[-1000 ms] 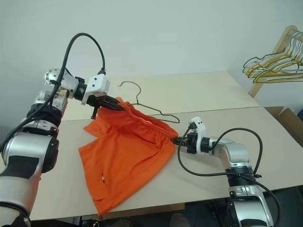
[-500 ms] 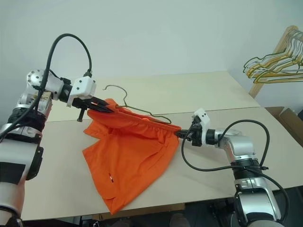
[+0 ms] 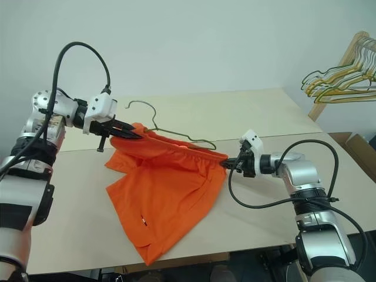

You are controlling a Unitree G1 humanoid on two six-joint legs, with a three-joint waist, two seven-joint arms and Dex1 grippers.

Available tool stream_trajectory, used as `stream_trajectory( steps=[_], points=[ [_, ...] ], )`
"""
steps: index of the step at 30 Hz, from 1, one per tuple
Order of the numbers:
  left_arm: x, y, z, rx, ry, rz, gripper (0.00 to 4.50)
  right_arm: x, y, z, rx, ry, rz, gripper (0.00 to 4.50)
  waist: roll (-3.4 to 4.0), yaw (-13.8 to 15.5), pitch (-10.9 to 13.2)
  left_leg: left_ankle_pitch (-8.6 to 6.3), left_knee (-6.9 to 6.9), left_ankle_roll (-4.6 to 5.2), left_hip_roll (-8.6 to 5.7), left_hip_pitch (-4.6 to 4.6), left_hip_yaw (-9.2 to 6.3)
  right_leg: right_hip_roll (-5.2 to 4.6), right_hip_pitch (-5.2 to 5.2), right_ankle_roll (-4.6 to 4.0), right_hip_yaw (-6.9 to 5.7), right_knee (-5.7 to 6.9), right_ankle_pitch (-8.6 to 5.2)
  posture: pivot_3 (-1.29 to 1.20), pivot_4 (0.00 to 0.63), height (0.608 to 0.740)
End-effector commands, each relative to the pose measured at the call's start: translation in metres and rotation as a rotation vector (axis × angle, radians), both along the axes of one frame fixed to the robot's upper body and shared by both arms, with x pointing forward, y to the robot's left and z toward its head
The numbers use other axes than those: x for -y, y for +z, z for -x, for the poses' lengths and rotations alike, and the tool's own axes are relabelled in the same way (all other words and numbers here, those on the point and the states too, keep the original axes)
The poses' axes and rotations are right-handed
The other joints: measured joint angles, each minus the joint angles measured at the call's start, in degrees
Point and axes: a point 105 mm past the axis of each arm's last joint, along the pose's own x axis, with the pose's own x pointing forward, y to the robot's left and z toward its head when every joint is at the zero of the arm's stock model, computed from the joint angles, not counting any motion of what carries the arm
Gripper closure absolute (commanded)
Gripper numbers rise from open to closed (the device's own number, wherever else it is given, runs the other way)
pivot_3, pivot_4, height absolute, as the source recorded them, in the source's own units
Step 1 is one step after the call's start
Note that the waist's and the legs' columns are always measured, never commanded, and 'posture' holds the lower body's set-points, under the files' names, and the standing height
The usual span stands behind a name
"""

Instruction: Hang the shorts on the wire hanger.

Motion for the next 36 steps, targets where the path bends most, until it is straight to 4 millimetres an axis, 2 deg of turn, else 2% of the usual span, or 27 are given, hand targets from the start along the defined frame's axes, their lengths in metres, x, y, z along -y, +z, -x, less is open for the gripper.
stream_trajectory(
  steps=[1,8,12,15,19,26,30,36],
  points=[
    [-0.008,0.013,0.005,0.023,0.001,0.009,4.5,0.014,0.004,-0.005,0.029,-0.041,0.041,4.48,0.0,-0.01,0.0,0.0,0.0,0.0,0.0,0.0,-0.01,0.0,0.0,0.0,0.0,0.0,0.0,0.05,0.0,0.74],
    [-0.015,0.004,0.005,0.021,0.014,-0.069,4.5,0.017,0.014,-0.006,0.08,-0.026,0.051,4.48,0.0,-0.04,0.0,-0.01,0.0,0.02,0.01,0.0,0.01,0.01,-0.01,0.0,0.0,0.0,0.0,0.05,0.0,0.74],
    [-0.022,-0.006,-0.001,0.042,0.05,-0.145,4.5,0.019,0.025,-0.001,0.184,0.043,0.122,4.48,0.0,0.0,0.0,0.1,0.0,-0.17,0.0,0.0,0.02,0.01,-0.01,0.0,0.0,-0.01,0.0,0.05,0.0,0.74],
    [-0.022,-0.01,-0.002,0.052,0.059,-0.158,4.5,0.016,0.046,0.005,0.315,0.144,0.207,4.48,0.0,0.06,0.0,0.13,0.0,-0.23,-0.01,-0.03,0.02,0.0,-0.01,0.0,0.0,-0.04,0.0,0.05,0.0,0.74],
    [-0.007,0.002,-0.001,0.073,0.033,-0.07,4.5,0.002,0.092,0.011,0.452,0.241,0.289,4.48,0.0,0.11,0.0,0.11,0.0,-0.19,0.0,-0.05,0.02,0.01,-0.02,0.01,-0.01,-0.05,-0.01,0.03,0.0,0.74],
    [0.013,0.01,0.01,0.135,-0.008,-0.025,4.5,-0.022,0.135,0.016,0.668,0.335,0.431,4.48,0.01,-0.09,0.01,-0.06,0.0,0.1,0.05,-0.03,0.03,0.02,-0.05,0.01,0.0,-0.03,-0.01,0.02,0.0,0.74],
    [0.021,0.012,0.013,0.151,0.0,-0.002,4.5,-0.036,0.141,0.02,0.721,0.38,0.449,4.48,0.01,0.01,0.01,-0.05,0.02,0.09,0.04,-0.03,0.06,0.01,-0.05,0.0,0.0,0.0,0.0,0.03,0.0,0.74],
    [0.026,0.007,0.005,0.168,0.081,-0.005,4.5,-0.049,0.128,0.029,0.726,0.455,0.486,4.48,0.01,0.14,0.0,0.1,0.02,-0.19,0.02,-0.05,0.05,0.0,-0.07,0.01,0.0,-0.01,0.0,0.02,0.0,0.74]
  ],
)
